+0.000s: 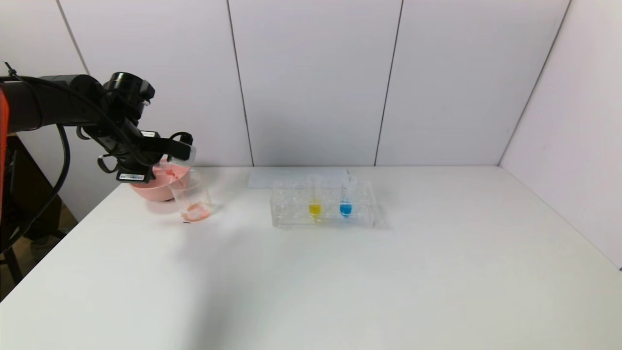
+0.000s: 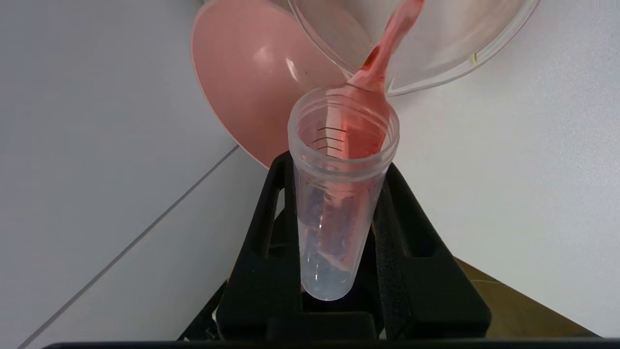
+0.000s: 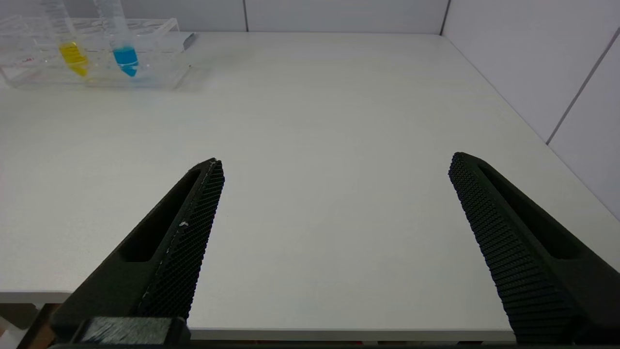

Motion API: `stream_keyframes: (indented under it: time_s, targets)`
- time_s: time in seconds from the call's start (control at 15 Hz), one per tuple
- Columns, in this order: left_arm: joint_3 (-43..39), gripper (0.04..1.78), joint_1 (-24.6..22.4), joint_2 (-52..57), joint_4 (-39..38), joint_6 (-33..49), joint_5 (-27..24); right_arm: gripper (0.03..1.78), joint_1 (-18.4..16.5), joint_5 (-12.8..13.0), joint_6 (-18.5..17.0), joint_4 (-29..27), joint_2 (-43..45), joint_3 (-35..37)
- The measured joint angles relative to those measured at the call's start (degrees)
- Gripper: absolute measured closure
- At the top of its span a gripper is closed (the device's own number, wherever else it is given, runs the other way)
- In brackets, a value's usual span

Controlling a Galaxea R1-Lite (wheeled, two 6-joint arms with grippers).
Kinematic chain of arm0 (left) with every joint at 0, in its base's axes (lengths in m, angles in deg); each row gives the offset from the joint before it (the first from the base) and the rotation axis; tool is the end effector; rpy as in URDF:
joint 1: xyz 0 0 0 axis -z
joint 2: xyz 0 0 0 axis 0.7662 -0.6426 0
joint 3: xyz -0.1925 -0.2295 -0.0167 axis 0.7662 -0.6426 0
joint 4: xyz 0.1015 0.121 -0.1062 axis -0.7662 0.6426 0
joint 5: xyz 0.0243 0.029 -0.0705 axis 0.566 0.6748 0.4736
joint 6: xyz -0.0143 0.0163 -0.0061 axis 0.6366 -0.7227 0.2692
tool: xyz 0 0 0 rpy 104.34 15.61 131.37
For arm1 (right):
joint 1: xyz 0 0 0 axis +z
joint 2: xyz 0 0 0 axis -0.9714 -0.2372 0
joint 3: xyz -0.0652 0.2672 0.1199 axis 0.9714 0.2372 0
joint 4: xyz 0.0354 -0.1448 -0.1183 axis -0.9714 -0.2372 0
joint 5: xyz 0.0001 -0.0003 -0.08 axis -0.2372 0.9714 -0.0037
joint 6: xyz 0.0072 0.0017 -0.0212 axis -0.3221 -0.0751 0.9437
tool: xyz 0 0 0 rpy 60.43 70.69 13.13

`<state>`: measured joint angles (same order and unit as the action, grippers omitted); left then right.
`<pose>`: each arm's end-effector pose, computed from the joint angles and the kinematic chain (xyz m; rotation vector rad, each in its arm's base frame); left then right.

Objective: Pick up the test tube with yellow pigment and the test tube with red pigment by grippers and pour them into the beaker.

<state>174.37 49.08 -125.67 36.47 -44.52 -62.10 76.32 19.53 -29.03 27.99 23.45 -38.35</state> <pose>0.4113 0.0106 0.2239 1.5000 0.8266 -0.5234 -0.0229 0.0000 0.0760 0.0016 0.0001 -0.0031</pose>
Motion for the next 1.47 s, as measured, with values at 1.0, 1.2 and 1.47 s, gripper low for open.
stream_keyframes:
  time_s: [1.0,1.2,1.47]
  targets:
    - [0.0,1.37,2.1,-0.3,-0.5,-3.3,6.3,0.11,0.0,0.0,0.0,0.0,0.0,0.0]
    - [-0.1,1.37,2.8,-0.3,-0.6,-3.3,8.1,0.11,0.0,0.0,0.0,0.0,0.0,0.0]
    - [-0.1,1.37,3.0,-0.3,-0.6,-3.3,8.3,0.11,0.0,0.0,0.0,0.0,0.0,0.0]
